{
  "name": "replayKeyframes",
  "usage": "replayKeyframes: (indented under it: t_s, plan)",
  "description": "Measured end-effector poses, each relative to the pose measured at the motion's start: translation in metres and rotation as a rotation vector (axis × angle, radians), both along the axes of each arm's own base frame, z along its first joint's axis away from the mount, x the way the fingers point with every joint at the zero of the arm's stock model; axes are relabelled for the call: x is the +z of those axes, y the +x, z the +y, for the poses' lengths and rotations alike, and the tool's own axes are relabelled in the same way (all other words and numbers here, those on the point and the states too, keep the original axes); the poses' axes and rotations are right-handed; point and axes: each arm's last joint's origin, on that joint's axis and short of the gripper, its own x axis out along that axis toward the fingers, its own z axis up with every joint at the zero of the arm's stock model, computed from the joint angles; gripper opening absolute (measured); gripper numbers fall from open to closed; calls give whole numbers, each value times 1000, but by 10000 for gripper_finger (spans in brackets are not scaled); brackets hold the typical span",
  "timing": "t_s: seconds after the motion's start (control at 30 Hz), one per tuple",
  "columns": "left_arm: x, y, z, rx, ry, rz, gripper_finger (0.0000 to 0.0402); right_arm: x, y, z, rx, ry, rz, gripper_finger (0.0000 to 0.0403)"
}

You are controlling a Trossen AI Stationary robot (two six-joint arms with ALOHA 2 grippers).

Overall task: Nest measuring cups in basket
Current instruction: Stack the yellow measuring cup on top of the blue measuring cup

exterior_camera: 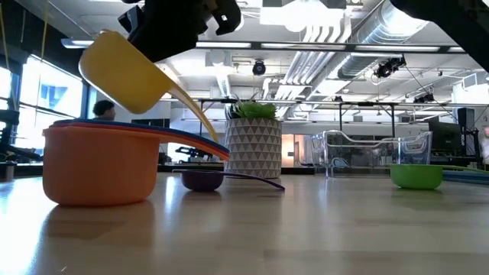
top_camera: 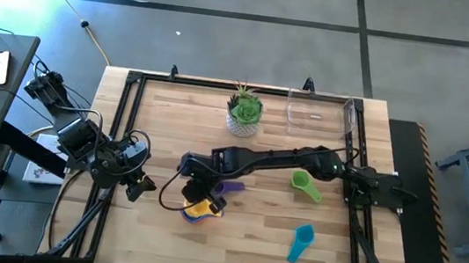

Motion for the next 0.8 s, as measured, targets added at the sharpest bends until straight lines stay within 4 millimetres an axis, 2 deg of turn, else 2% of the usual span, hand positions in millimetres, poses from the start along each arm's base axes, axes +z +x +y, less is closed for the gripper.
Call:
replayKeyframes:
  t_s: [0.23,0.8]
  plan:
    - [0,0,0,-13,10,-2,90,1,0,6,14,-21,-20,21]
    - [0,0,0,-14,11,-2,90,1,0,6,12,-18,-17,21]
